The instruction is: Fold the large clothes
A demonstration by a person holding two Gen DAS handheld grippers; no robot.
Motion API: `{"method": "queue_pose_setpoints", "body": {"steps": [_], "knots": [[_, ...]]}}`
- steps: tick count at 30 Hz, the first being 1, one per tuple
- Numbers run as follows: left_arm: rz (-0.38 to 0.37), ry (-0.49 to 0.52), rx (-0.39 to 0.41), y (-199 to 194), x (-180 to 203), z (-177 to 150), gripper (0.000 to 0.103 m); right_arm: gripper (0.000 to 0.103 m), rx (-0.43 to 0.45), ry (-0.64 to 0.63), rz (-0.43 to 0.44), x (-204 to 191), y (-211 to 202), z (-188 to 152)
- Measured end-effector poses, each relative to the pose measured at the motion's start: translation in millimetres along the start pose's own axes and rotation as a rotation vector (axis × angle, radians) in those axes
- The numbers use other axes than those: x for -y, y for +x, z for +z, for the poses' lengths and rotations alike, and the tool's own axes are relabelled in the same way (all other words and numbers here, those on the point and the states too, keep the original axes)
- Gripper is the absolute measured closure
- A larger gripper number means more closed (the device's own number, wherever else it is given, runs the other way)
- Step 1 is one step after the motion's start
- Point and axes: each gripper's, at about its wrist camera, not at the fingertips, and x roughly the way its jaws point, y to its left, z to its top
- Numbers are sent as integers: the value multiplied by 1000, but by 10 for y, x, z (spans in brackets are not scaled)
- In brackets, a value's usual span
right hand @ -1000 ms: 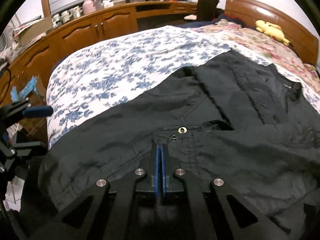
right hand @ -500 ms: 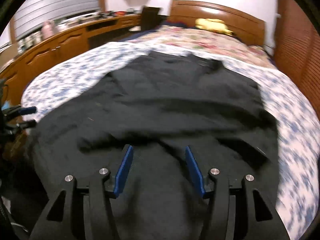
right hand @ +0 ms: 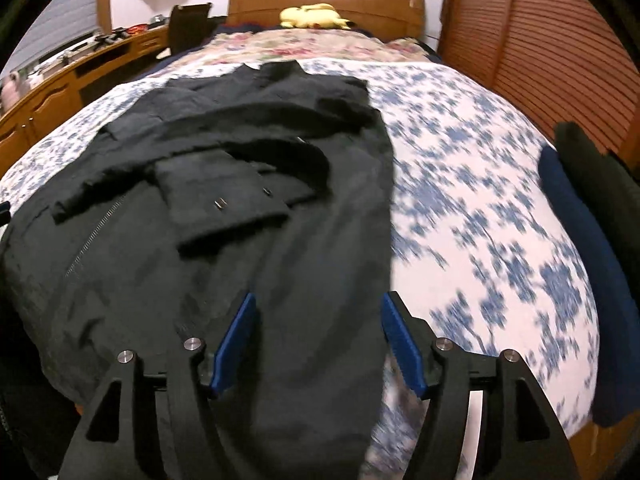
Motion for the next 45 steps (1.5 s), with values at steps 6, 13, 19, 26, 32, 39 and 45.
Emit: {"method": "queue_pose_setpoints", "body": {"steps": [6, 13, 19, 26, 32, 39, 45], "knots": [[8, 0, -2, -101, -30, -120, 36, 31, -25, 42, -3, 86, -103, -69], [-12, -9, -13, -163, -62, -262, 51, 30, -33, 57, 16, 85, -181, -98], [-38, -7, -39, -127, -52, -360, 55, 30, -50, 35, 63, 41, -204, -129], [-74, -10, -41, -109, -4, -367, 61, 29, -58, 32, 73, 38, -177, -142], [-81, -8, -48, -118, 57, -392, 65, 29, -78, -7, 81, 1, -195, -160], [-71, -9, -53, -114, 75, -391, 65, 29, -89, -24, 88, -14, -202, -167], [-91, -11, -57, -124, 75, -407, 65, 44, -96, -49, 109, -52, -224, -169]]}}
